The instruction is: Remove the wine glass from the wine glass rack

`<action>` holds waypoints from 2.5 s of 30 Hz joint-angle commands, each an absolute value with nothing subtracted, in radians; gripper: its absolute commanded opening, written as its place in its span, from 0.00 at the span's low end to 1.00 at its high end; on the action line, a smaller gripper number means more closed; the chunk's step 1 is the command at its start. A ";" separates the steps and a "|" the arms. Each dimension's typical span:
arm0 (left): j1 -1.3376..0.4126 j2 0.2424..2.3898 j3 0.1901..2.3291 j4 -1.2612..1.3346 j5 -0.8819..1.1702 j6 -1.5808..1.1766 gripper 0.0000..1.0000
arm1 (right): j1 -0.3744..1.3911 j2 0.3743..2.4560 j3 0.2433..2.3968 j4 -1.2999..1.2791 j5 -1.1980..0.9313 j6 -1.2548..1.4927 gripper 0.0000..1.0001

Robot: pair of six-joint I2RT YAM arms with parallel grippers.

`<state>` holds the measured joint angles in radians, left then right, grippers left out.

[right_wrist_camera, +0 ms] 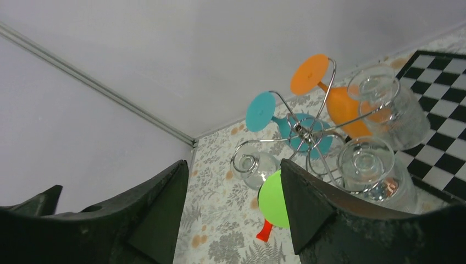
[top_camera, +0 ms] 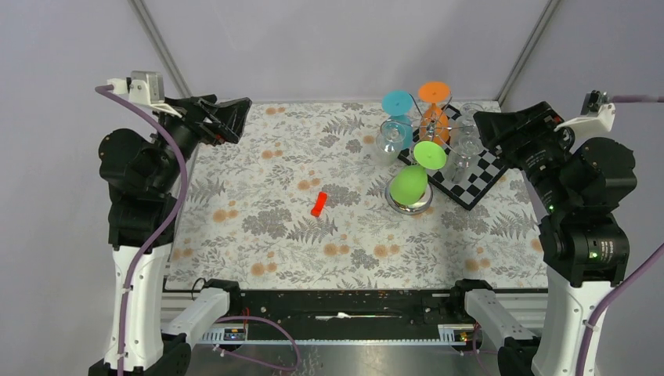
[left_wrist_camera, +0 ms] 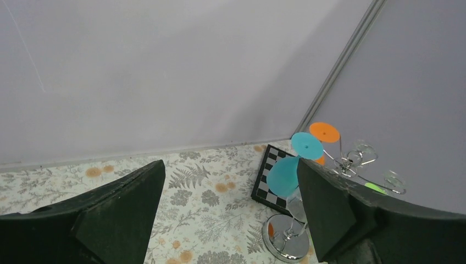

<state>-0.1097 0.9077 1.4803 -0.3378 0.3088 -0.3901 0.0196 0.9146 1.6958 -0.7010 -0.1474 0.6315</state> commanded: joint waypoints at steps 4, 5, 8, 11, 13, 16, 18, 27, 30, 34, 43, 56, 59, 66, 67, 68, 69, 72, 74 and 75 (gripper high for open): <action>-0.106 0.861 1.409 -0.253 0.241 -0.396 0.99 | 0.023 0.873 1.575 -0.729 -0.172 0.826 0.60; -0.106 0.858 1.401 -0.259 0.222 -0.396 0.99 | 0.023 0.857 1.548 -0.730 -0.170 0.848 0.58; -0.106 0.853 1.370 -0.263 0.197 -0.395 0.99 | 0.024 0.810 1.476 -0.738 -0.140 0.913 0.55; -0.106 0.851 1.337 -0.250 0.214 -0.406 0.99 | 0.023 0.779 1.429 -0.754 -0.112 0.953 0.49; -0.105 0.853 1.318 -0.228 0.238 -0.422 0.99 | 0.023 0.763 1.416 -0.750 -0.113 0.953 0.45; -0.107 0.864 1.296 -0.205 0.258 -0.451 0.99 | 0.023 0.739 1.401 -0.771 -0.083 0.963 0.44; -0.107 0.873 1.290 -0.196 0.258 -0.466 0.99 | 0.024 0.722 1.391 -0.807 -0.053 0.988 0.44; -0.107 0.881 1.287 -0.216 0.186 -0.495 0.99 | 0.023 0.749 1.271 -0.765 -0.171 1.121 0.63; -0.107 0.880 1.290 -0.239 0.136 -0.498 0.99 | 0.023 0.758 1.234 -0.736 -0.186 1.131 0.64; -0.107 0.886 1.310 -0.301 0.024 -0.508 0.99 | 0.025 0.747 1.135 -0.619 -0.225 1.202 0.64; -0.107 0.879 1.317 -0.295 0.032 -0.493 0.99 | 0.025 0.735 1.015 -0.404 -0.262 1.319 0.61; -0.107 0.892 1.330 -0.337 -0.062 -0.488 0.99 | 0.025 0.723 0.968 -0.371 -0.281 1.351 0.51; -0.107 0.896 1.326 -0.336 -0.066 -0.491 0.99 | 0.025 0.718 0.954 -0.360 -0.281 1.358 0.48; -0.107 0.903 1.322 -0.335 -0.067 -0.504 0.99 | 0.025 0.718 0.910 -0.285 -0.315 1.436 0.41; -0.107 0.903 1.321 -0.336 -0.068 -0.505 0.99 | 0.025 0.718 0.910 -0.287 -0.317 1.438 0.38; -0.107 0.904 1.321 -0.336 -0.069 -0.506 0.99 | 0.025 0.716 0.910 -0.291 -0.318 1.439 0.36; -0.106 0.904 1.321 -0.336 -0.070 -0.507 0.99 | 0.026 0.715 0.911 -0.298 -0.315 1.440 0.33; -0.107 0.907 1.323 -0.336 -0.072 -0.511 0.99 | 0.026 0.703 0.913 -0.312 -0.304 1.442 0.22; -0.107 0.908 1.324 -0.337 -0.074 -0.511 0.99 | 0.026 0.700 0.915 -0.320 -0.301 1.442 0.18; -0.107 0.909 1.324 -0.336 -0.075 -0.511 0.99 | 0.025 0.699 0.917 -0.323 -0.301 1.440 0.16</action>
<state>-0.1097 0.9066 1.2900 -0.3653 -0.0517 -0.5022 0.0196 0.7124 0.9073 -0.3447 -0.2920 1.4311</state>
